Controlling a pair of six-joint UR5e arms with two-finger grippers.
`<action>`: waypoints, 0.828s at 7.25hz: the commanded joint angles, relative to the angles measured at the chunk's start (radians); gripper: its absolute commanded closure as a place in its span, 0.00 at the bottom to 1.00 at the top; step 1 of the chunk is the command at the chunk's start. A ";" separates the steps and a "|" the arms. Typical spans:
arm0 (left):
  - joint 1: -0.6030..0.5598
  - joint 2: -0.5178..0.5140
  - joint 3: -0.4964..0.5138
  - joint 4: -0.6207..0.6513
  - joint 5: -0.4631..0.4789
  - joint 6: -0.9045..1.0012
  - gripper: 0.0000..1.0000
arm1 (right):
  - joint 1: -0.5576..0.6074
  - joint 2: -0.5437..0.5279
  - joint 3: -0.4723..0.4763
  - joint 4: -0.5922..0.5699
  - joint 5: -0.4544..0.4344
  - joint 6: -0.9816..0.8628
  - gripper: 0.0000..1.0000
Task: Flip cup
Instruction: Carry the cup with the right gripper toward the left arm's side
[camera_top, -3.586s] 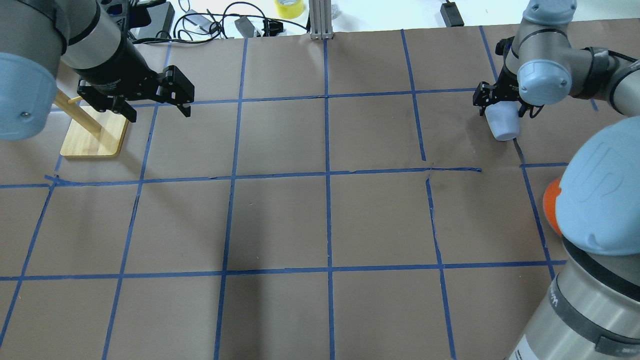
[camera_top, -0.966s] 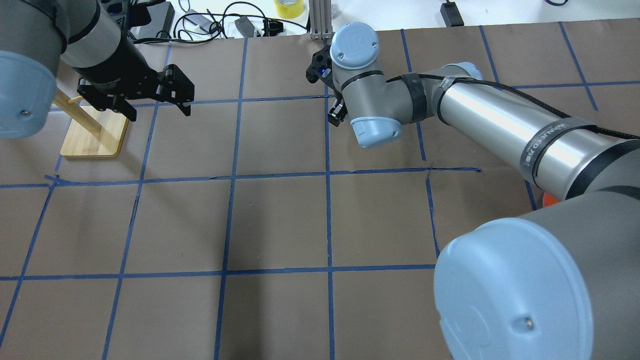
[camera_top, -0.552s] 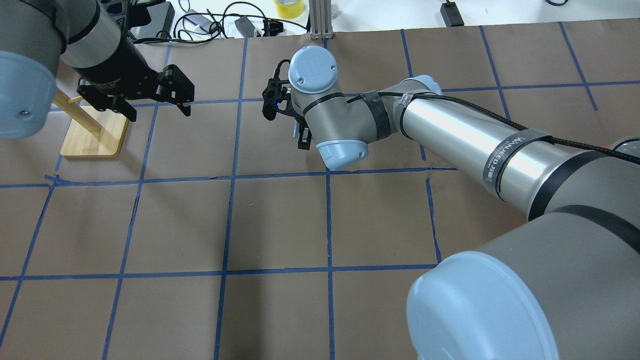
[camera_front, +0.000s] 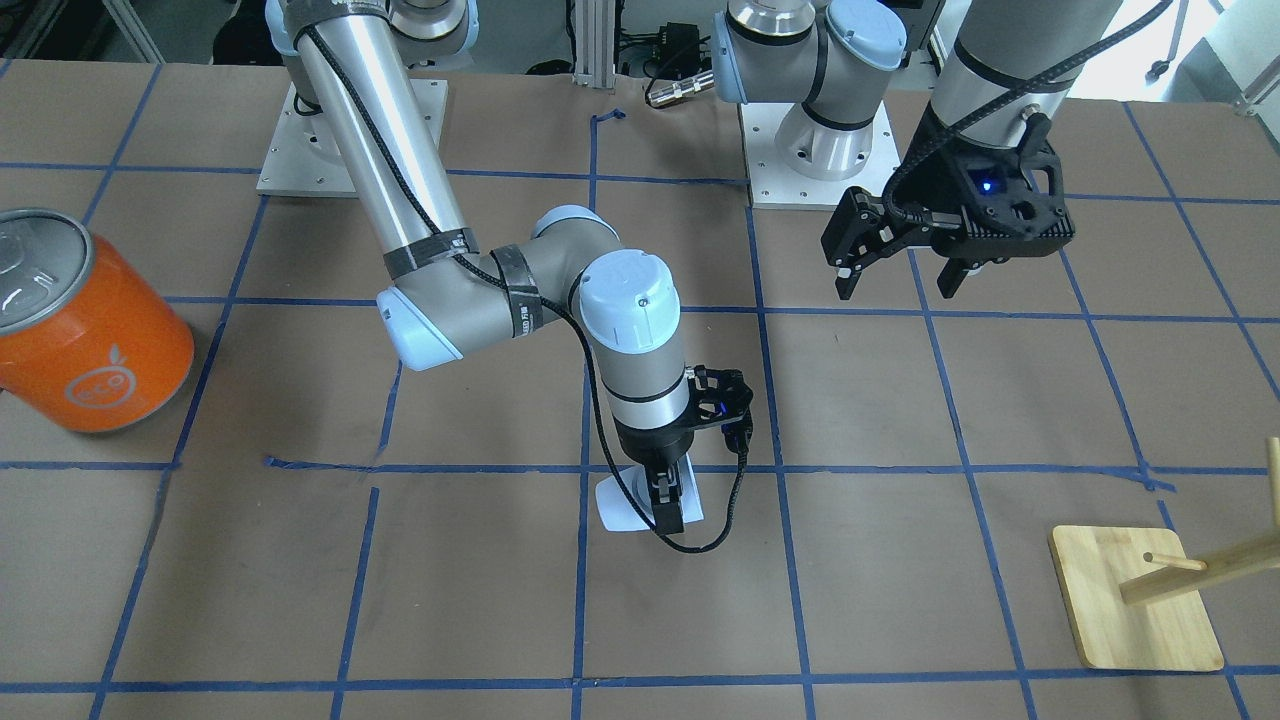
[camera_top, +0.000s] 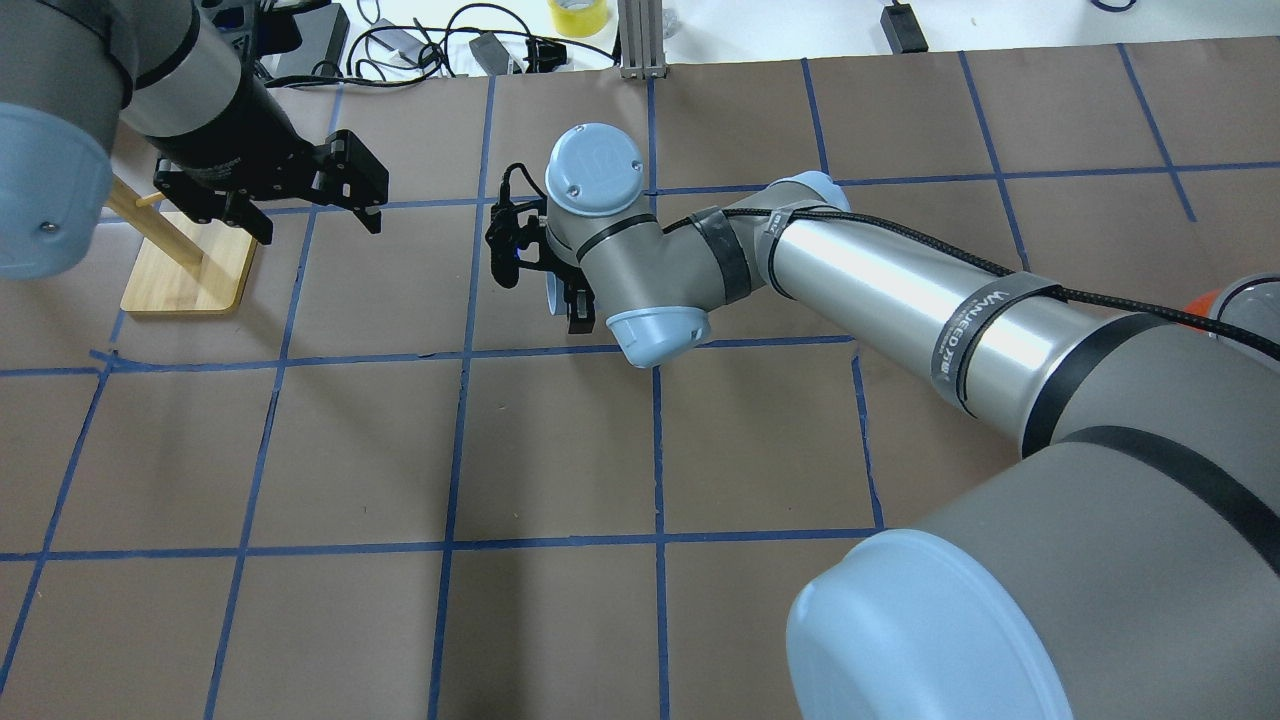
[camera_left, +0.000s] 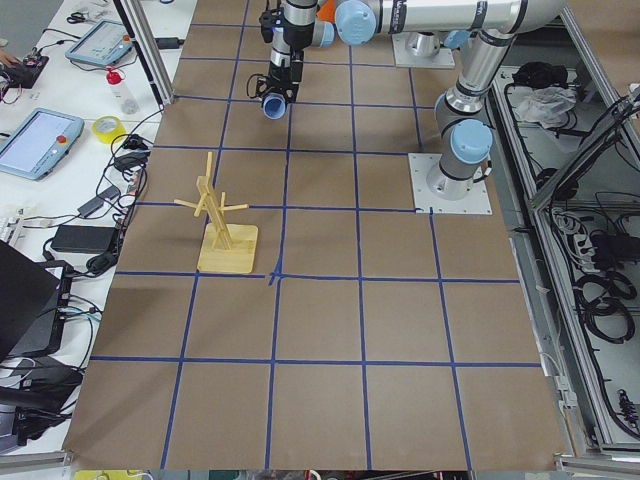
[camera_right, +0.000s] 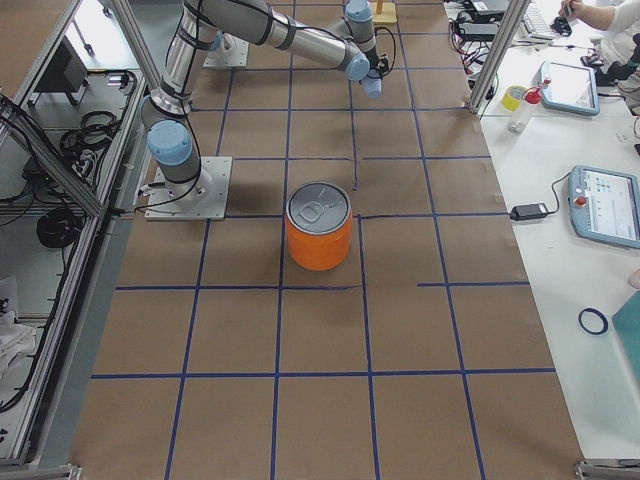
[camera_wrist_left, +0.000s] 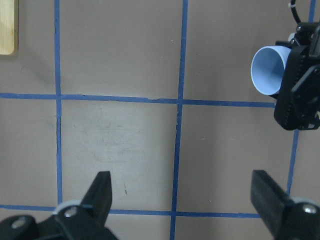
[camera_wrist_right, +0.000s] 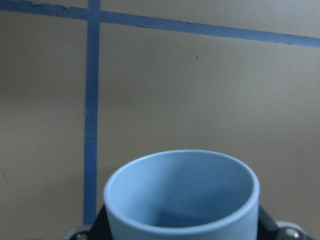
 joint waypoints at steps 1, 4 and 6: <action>0.000 0.000 0.001 0.000 0.000 0.000 0.00 | 0.022 0.033 0.001 0.003 0.004 -0.003 0.66; 0.000 0.000 0.001 0.000 0.000 0.000 0.00 | 0.040 0.043 -0.014 -0.004 0.003 0.002 0.58; 0.000 0.000 0.001 -0.003 0.000 0.000 0.00 | 0.042 0.040 -0.014 -0.006 0.120 0.019 0.00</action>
